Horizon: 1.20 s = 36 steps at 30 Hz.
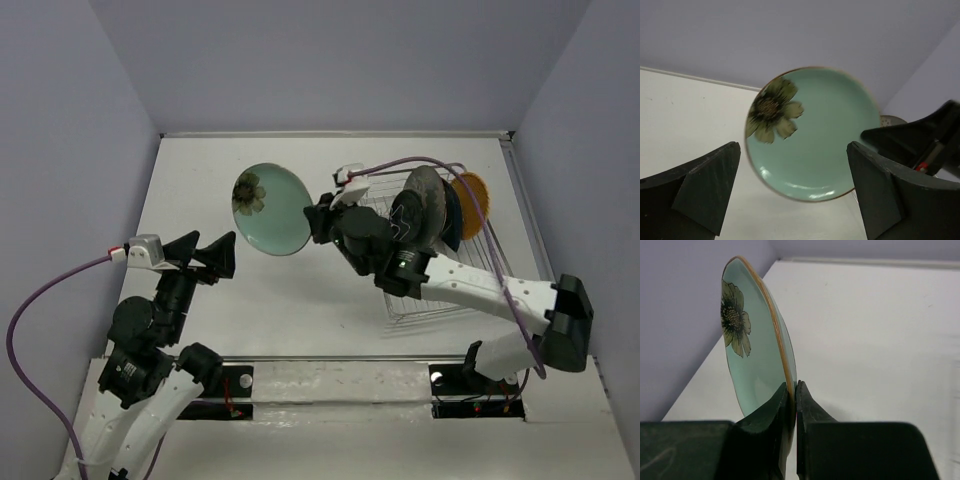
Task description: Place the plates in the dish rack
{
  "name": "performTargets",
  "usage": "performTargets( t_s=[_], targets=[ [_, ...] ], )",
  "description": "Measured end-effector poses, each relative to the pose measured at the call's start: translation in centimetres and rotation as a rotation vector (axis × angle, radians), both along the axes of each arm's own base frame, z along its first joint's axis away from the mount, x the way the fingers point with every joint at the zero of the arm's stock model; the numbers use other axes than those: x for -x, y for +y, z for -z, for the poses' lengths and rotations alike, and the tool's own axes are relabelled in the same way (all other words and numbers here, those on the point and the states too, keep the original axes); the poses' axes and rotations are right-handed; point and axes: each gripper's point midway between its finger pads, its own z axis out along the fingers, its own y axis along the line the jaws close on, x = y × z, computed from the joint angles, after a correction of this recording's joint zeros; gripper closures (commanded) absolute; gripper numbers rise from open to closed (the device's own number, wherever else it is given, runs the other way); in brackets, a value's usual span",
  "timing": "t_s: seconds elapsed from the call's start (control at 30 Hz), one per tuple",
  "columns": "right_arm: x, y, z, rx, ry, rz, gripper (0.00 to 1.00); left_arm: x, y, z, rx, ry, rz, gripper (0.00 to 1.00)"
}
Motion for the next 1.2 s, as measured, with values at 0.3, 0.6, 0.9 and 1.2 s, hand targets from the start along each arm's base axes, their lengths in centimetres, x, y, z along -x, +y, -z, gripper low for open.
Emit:
performTargets(
  t_s=[0.3, 0.6, 0.9, 1.2],
  targets=[
    [-3.5, -17.6, -7.9, 0.169, -0.166, 0.476, 0.93, 0.1, -0.3, 0.0, -0.003, 0.000, 0.016, 0.01],
    [-3.4, -26.0, -6.7, 0.425, -0.127, 0.736, 0.93, -0.1, -0.7, 0.2, -0.012, 0.009, 0.029, 0.01],
    [-5.0, -27.4, -2.6, 0.528, -0.035, 0.749, 0.93, -0.1, -0.7, 0.3, -0.012, 0.010, 0.029, 0.01],
    [-5.8, -28.5, -0.2, 0.534, 0.029, 0.754, 0.93, -0.1, -0.7, 0.3, -0.012, 0.010, 0.029, 0.01]
  ],
)
